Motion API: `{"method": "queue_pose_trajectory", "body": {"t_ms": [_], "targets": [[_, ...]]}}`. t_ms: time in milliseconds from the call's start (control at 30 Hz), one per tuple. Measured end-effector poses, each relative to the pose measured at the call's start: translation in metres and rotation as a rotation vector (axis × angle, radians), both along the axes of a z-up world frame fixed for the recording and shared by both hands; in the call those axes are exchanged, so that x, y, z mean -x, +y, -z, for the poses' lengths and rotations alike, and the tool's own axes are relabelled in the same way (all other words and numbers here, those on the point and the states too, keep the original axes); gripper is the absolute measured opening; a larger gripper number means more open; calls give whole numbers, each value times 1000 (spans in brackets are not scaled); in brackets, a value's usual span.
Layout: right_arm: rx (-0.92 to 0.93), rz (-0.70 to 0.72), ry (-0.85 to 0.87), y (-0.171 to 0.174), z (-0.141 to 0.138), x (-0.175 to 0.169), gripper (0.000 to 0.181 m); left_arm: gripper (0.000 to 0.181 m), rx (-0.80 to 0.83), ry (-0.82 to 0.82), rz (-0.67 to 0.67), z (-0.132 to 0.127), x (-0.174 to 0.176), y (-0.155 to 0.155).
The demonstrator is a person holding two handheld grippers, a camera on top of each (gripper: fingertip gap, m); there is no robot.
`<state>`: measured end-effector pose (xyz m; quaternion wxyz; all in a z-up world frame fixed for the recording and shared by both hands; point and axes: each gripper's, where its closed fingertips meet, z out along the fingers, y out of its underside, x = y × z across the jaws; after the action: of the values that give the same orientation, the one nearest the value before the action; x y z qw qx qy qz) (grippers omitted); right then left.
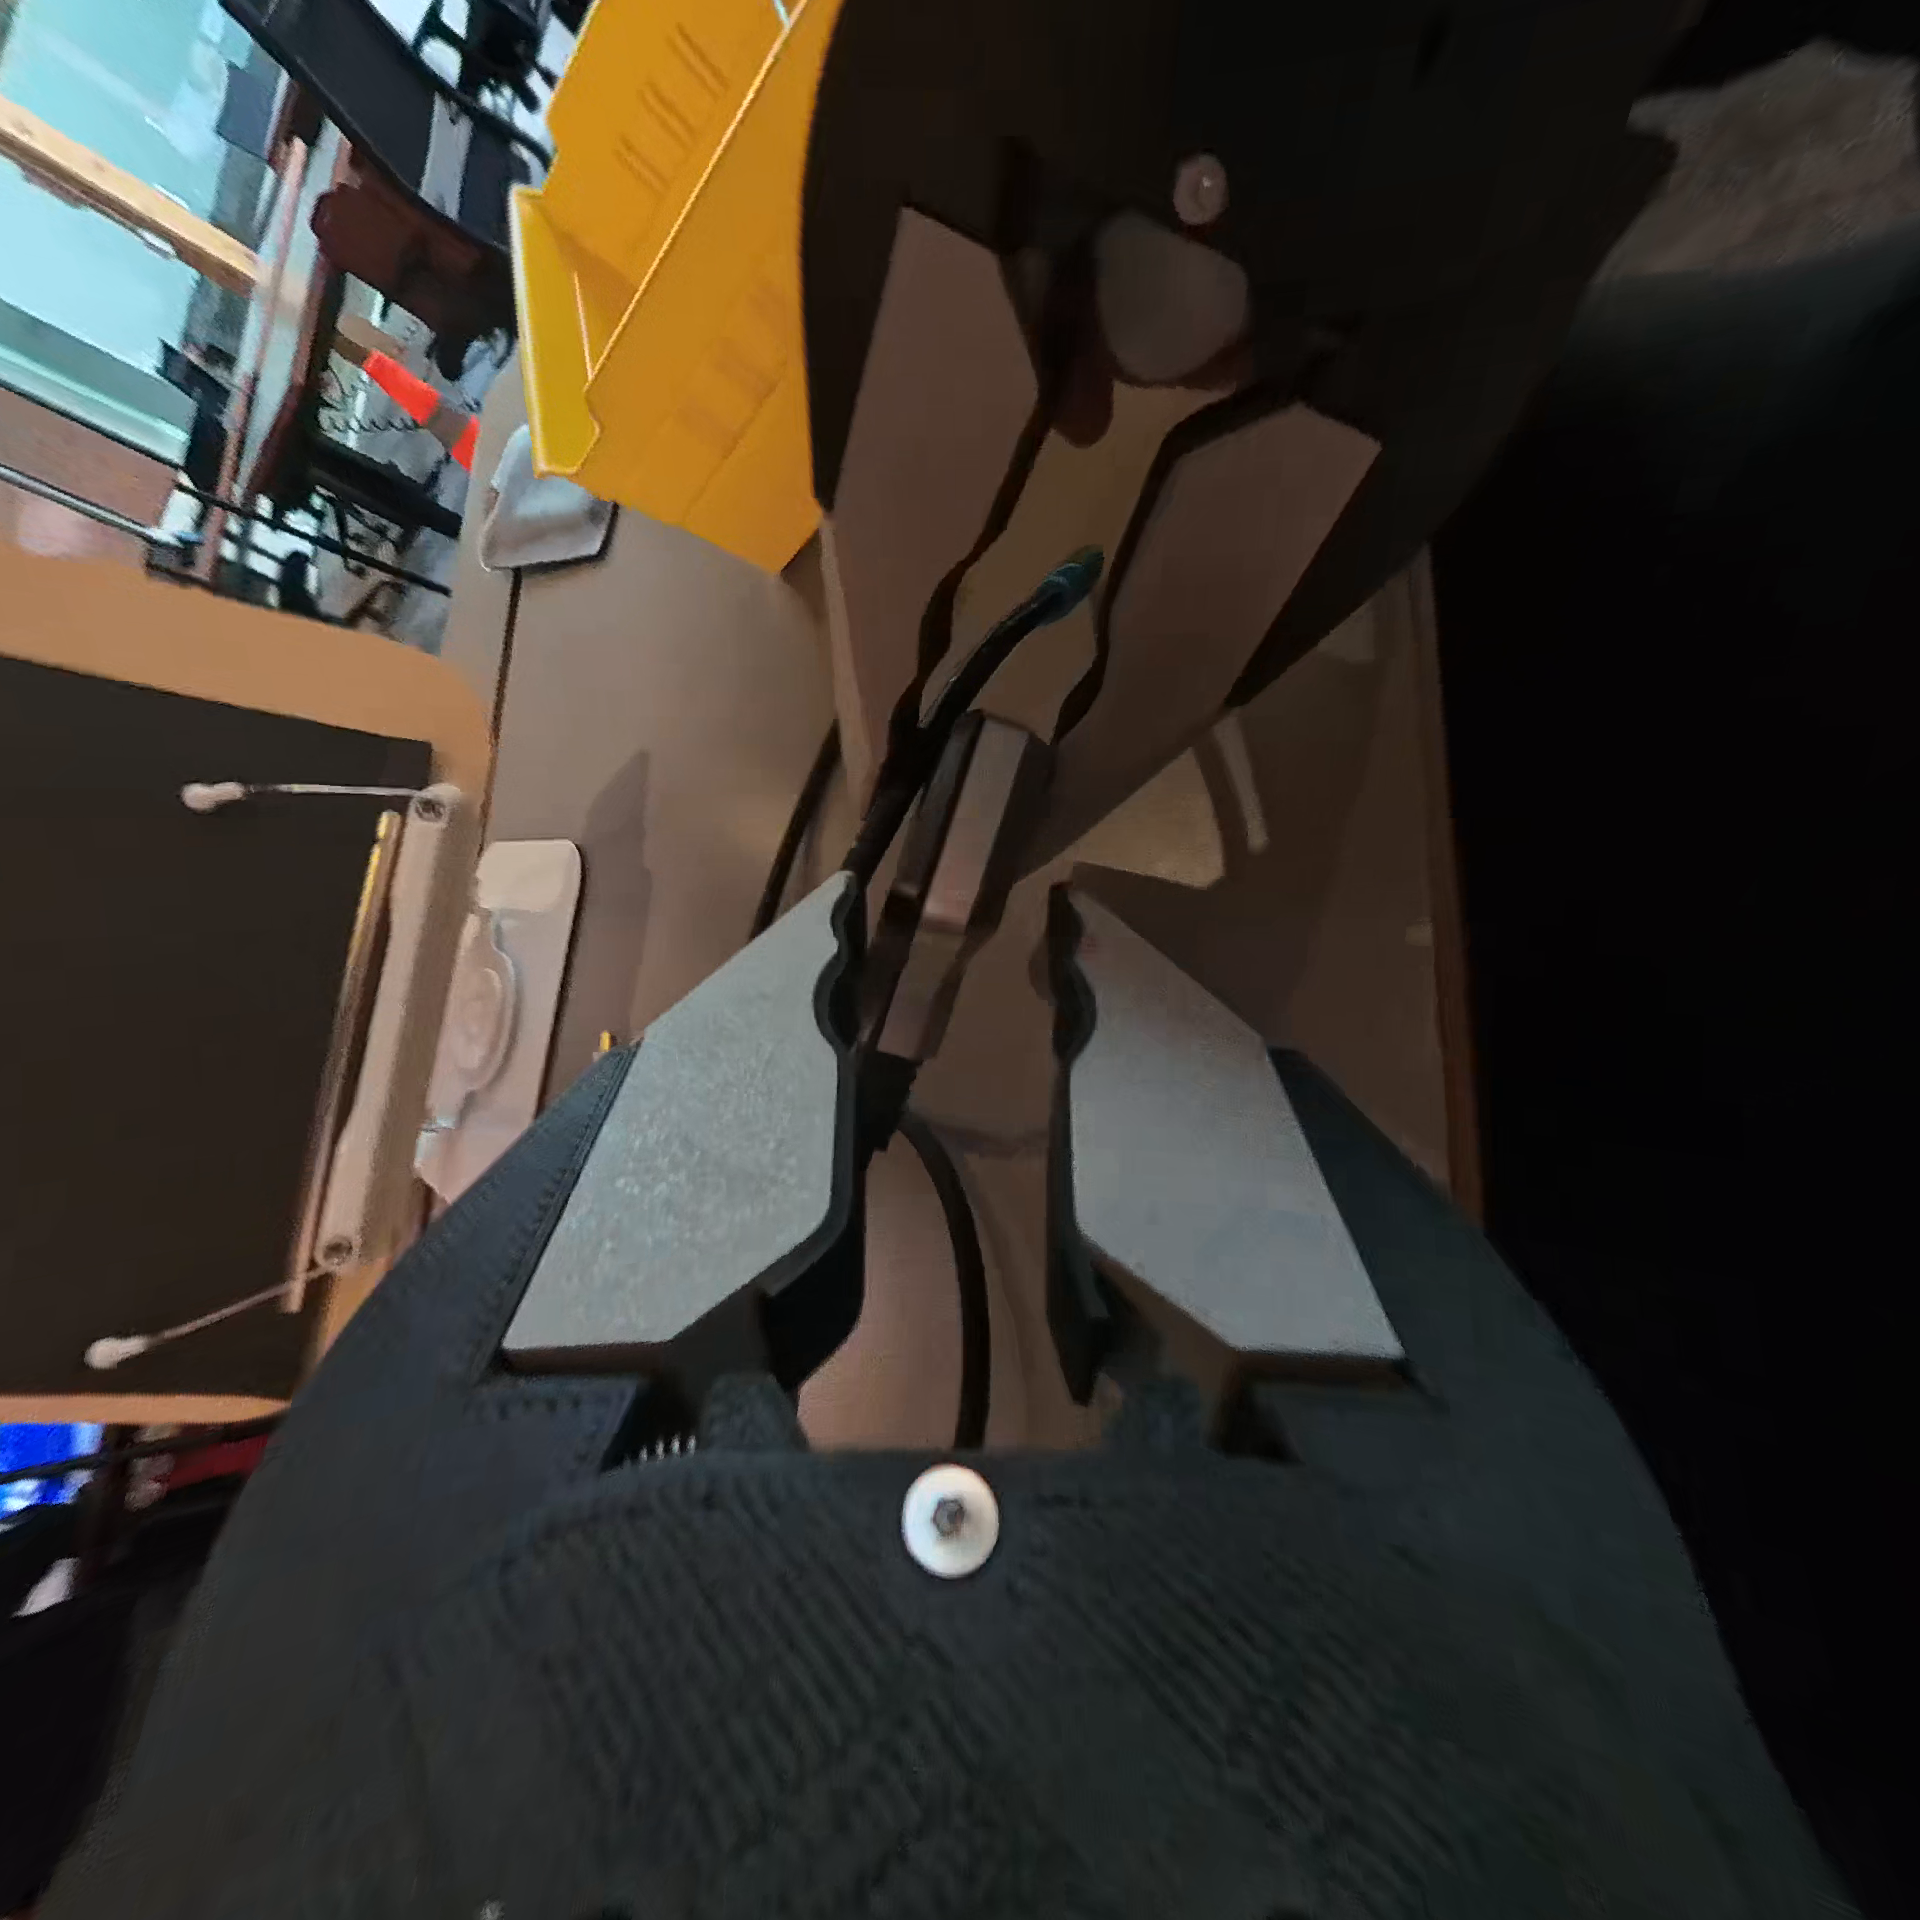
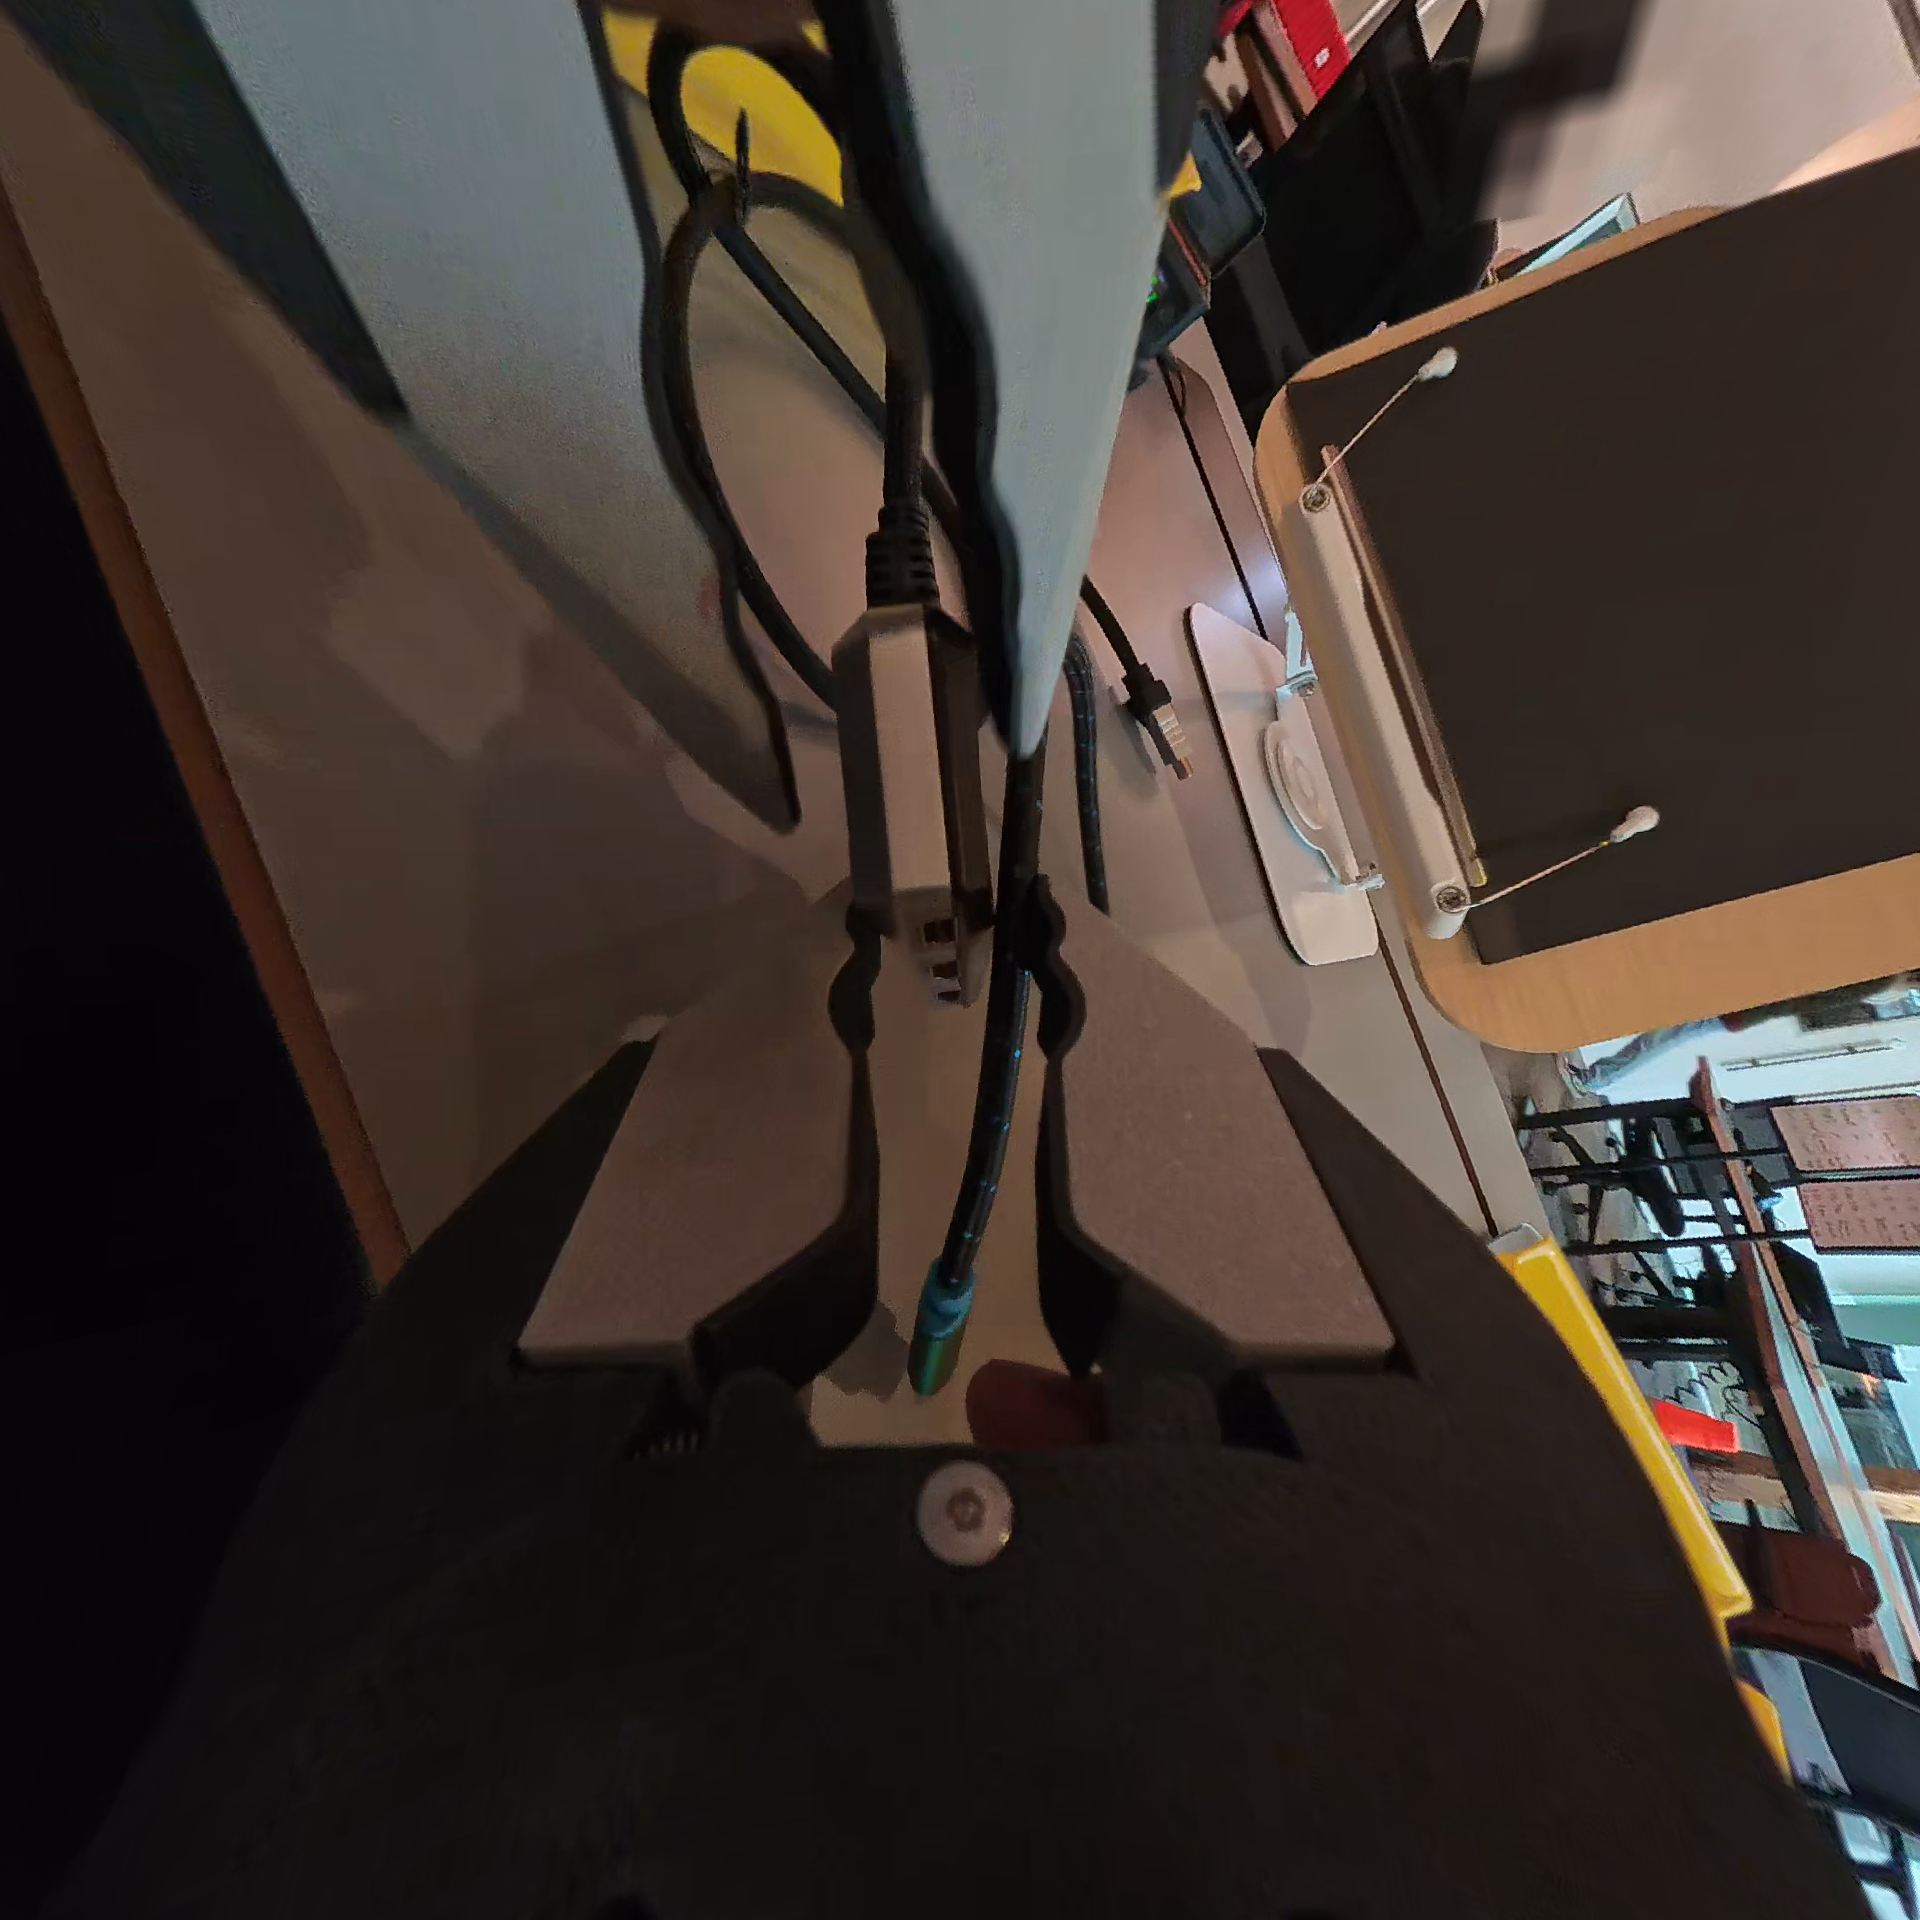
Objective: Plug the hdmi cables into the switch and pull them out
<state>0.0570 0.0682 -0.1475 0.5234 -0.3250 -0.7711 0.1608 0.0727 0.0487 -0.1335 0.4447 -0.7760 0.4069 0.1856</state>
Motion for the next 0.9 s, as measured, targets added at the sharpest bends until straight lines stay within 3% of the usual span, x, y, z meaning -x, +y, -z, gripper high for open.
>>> {"method": "queue_pose_trajectory", "body": {"t_ms": [133, 333, 433, 567, 700, 800, 900], "targets": [[-6, 7, -11, 0, 2, -3, 26, 22, -72, 109, 8, 2, 0, 8], [160, 53, -43, 17, 11, -13, 23, 22, -209, -23, -15, 5, 13, 5], [286, 118, -68, 34, 22, -19, 7, 22, -302, -134, -47, 6, 23, 0], [408, 258, -133, 57, 36, -22, 20, 22, -393, -211, -40, 8, 29, -2], [478, 379, -172, 73, 44, -27, 31, 22, -396, -181, -33, 10, 27, -4], [563, 387, -141, 74, 39, -27, 32, 22, -426, -144, -35, 8, 27, -5], [621, 293, -114, 60, 24, -25, 49, 22, -445, -168, -37, 4, 28, -7]]}}
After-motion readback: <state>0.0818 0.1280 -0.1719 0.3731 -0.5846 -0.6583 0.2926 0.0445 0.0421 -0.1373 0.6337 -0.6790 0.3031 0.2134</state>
